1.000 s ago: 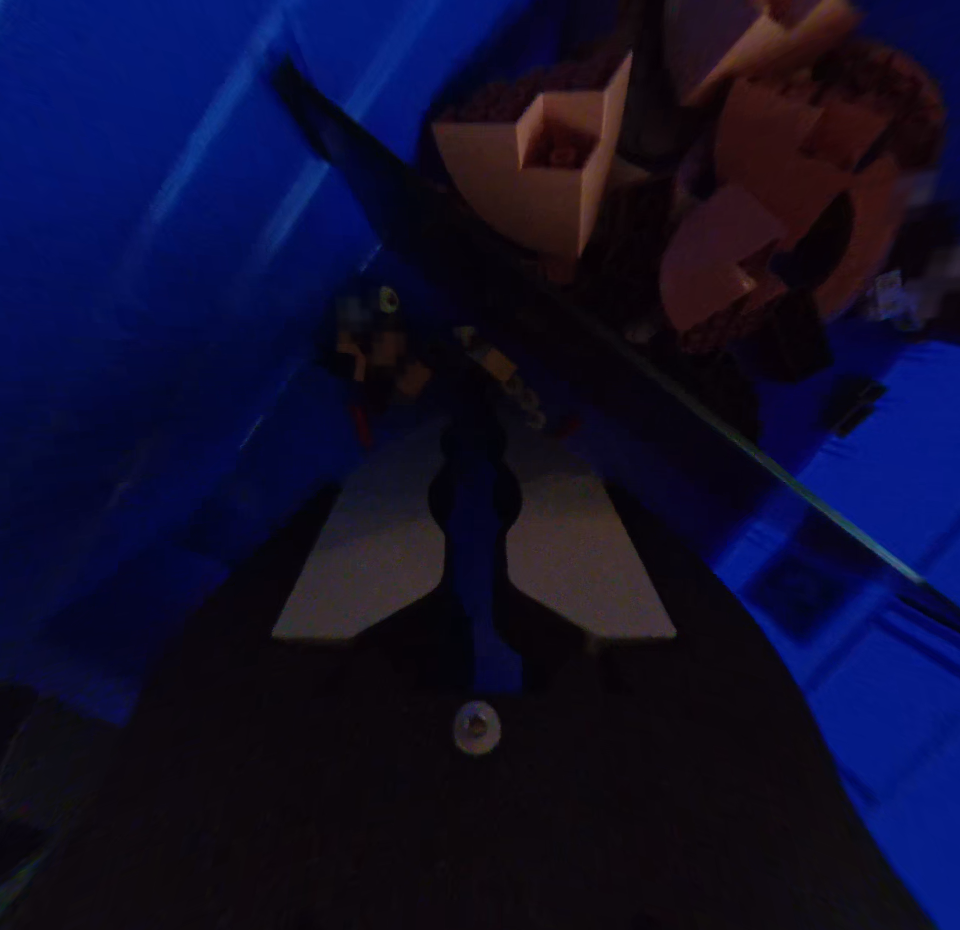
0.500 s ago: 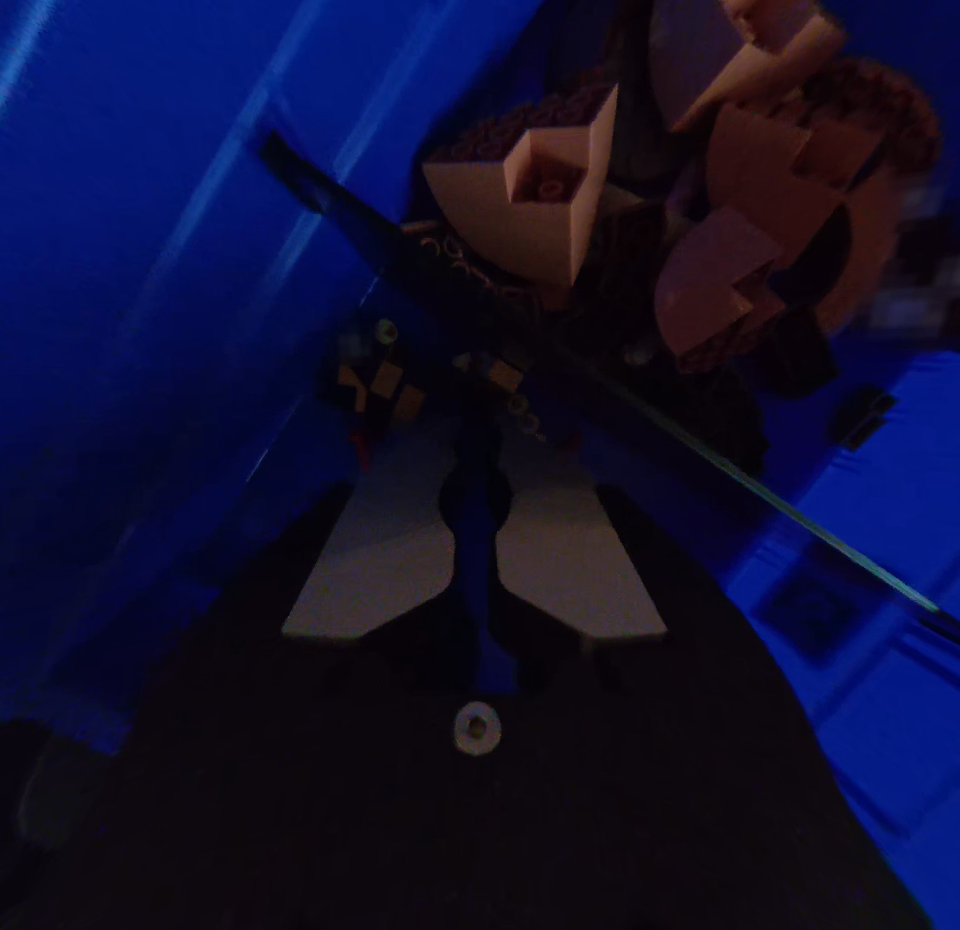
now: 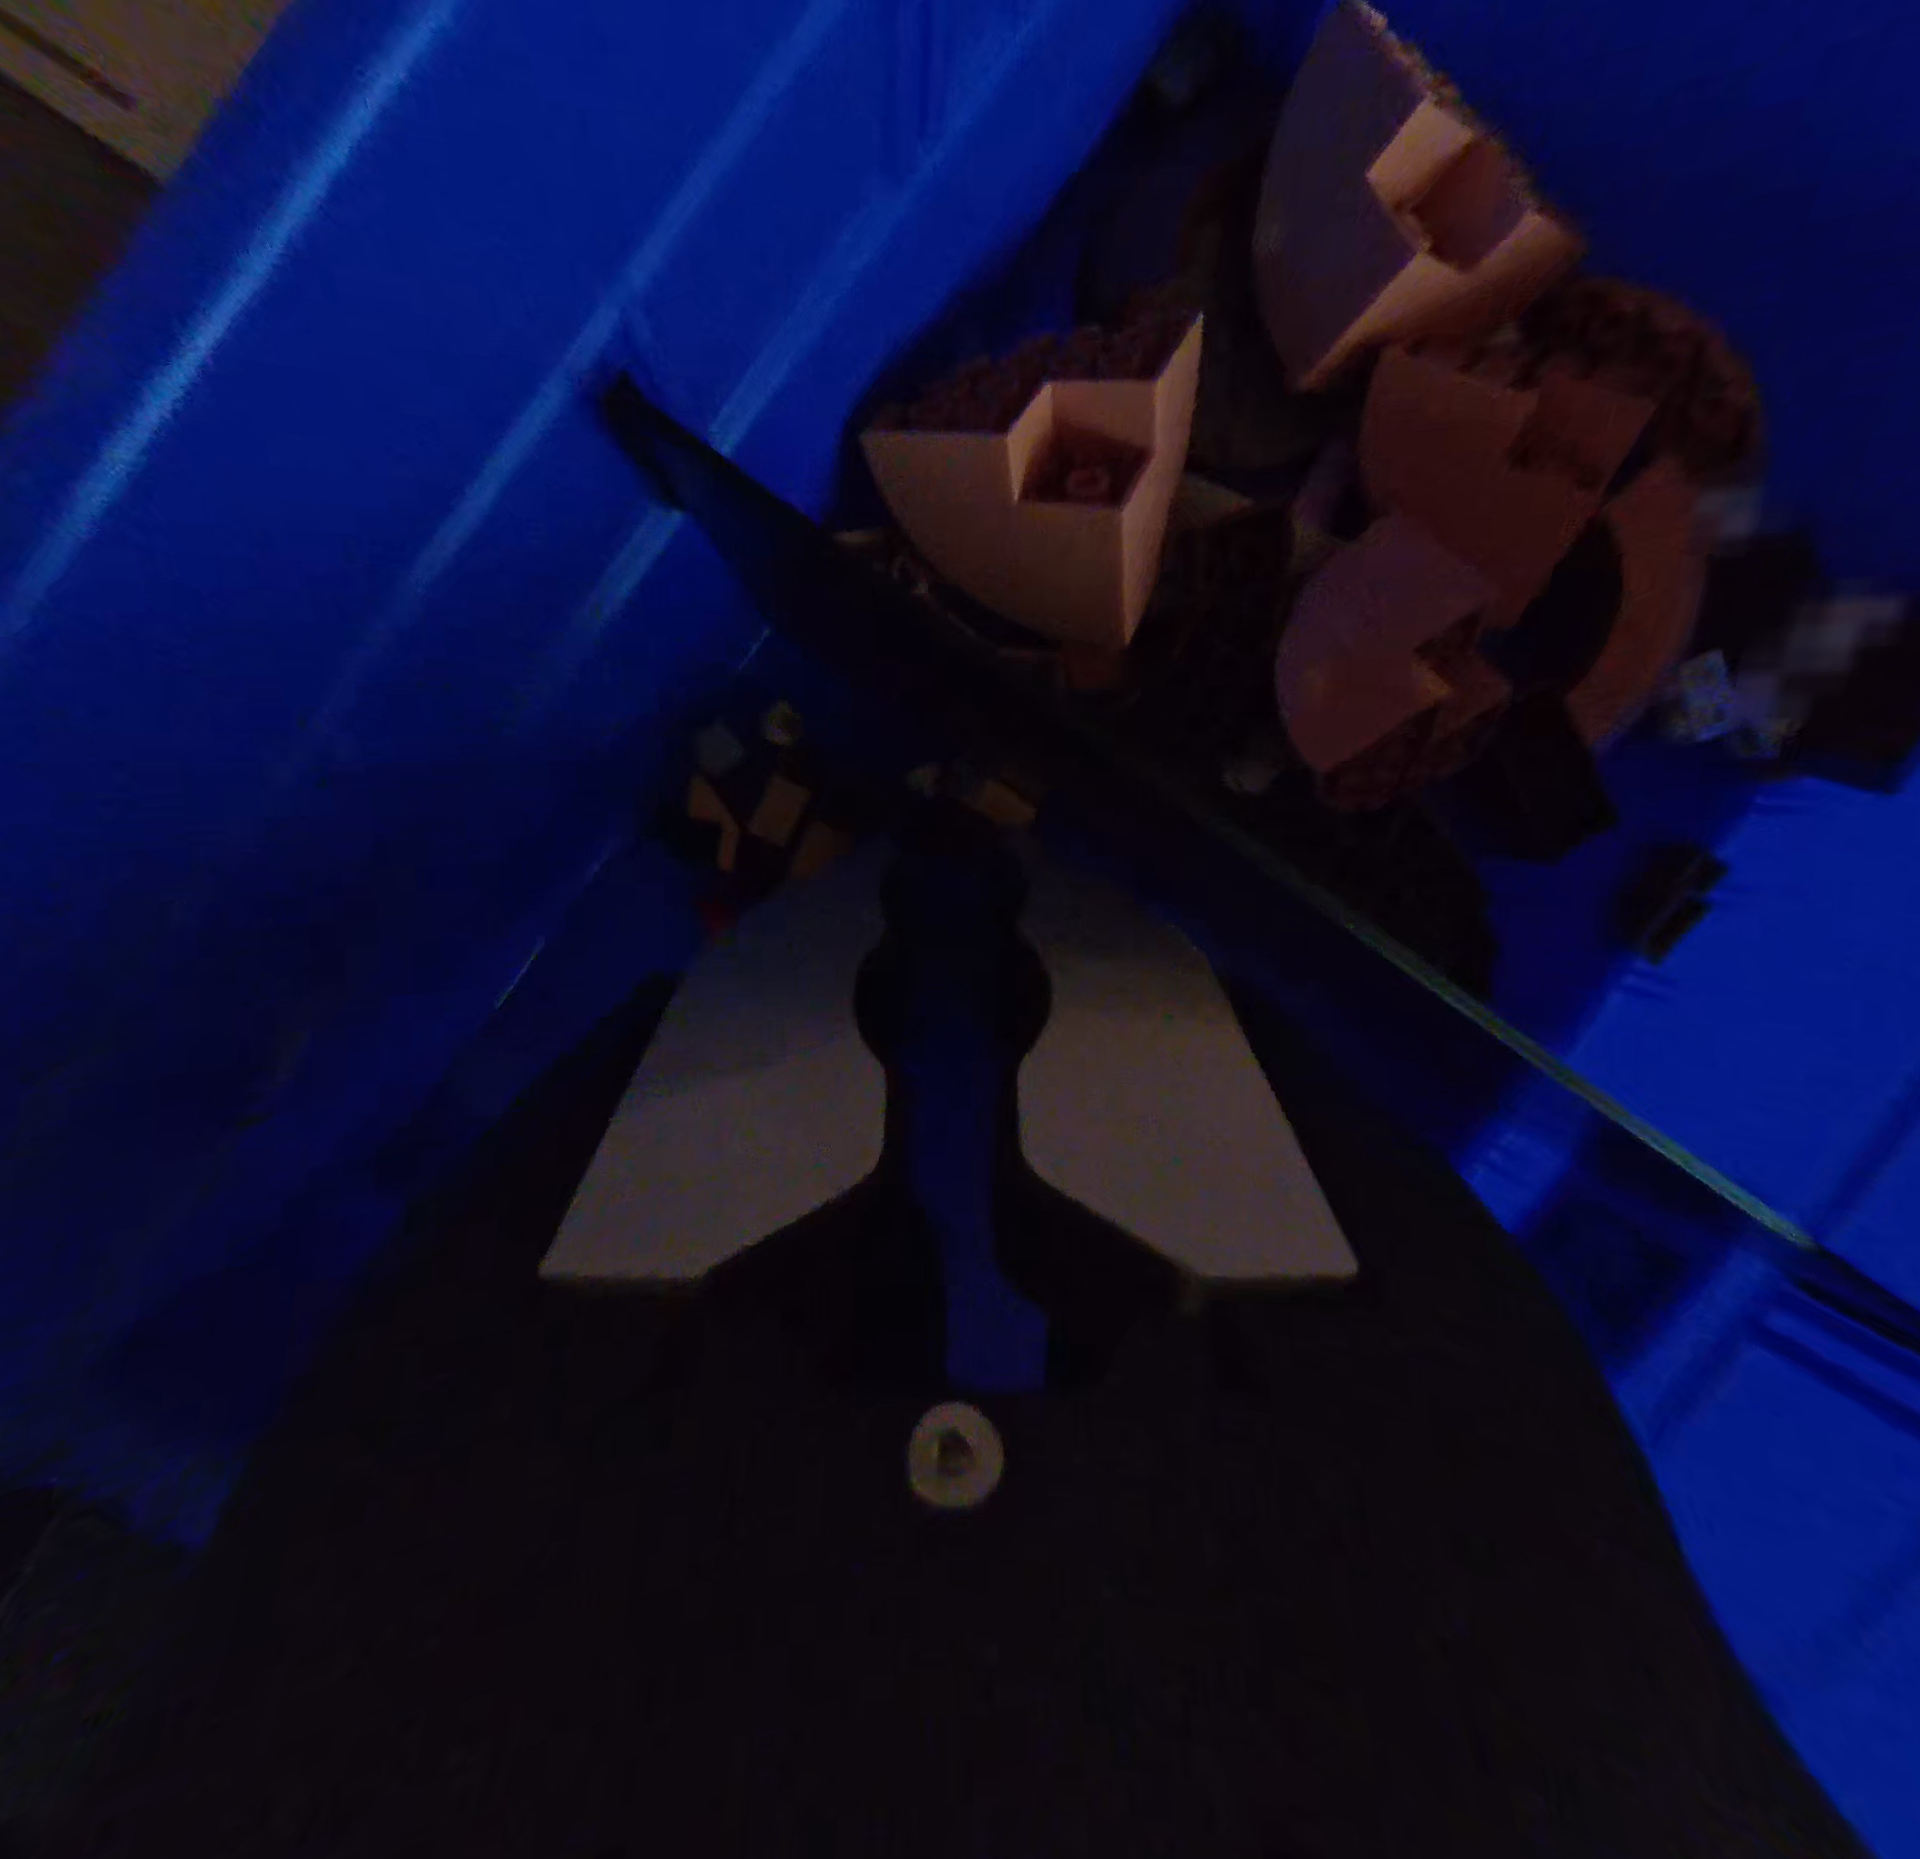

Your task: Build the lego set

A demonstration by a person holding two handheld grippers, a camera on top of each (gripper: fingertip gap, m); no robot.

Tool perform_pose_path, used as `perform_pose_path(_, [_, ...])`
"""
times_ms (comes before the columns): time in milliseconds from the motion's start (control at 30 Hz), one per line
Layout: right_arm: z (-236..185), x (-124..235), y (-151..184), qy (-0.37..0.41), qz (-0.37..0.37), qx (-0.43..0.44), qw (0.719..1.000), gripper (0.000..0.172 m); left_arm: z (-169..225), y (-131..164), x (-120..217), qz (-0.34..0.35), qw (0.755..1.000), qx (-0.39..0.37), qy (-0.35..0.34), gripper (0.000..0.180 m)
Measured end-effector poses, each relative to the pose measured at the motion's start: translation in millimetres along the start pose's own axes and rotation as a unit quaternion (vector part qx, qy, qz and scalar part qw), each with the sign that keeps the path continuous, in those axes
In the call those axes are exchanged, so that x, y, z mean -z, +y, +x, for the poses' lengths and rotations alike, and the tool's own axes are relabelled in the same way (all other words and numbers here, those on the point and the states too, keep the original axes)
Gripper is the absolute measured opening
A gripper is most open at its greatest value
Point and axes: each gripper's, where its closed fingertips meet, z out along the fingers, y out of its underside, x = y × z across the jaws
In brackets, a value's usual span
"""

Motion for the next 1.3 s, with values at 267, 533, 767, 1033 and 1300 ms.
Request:
perform_pose_path(267, [-9,2,6,-0.025,-0.014,0.017,0.999,0.015,1,4,-2,-0.008,1.0,0.0,0.001,0.033])
perform_pose_path(533, [4,1,-1,0.015,-0.001,0.025,1.0,0.011,2,3,-5,-0.009,1.0,-0.004,0.002,0.033])
perform_pose_path(767, [-6,2,4,-0.004,-0.02,0.023,1.0,0.009,2,7,-5,-0.013,1.0,-0.002,0.001,0.033])
perform_pose_path(1033, [-9,1,2,-0.007,-0.024,0.016,1.0,0.014,1,5,-7,-0.011,1.0,-0.004,0.001,0.033])
perform_pose_path(1300, [-17,5,-1,-0.034,-0.006,0.006,0.999,0.007,-1,8,-6,-0.012,1.0,-0.001,-0.001,0.033])
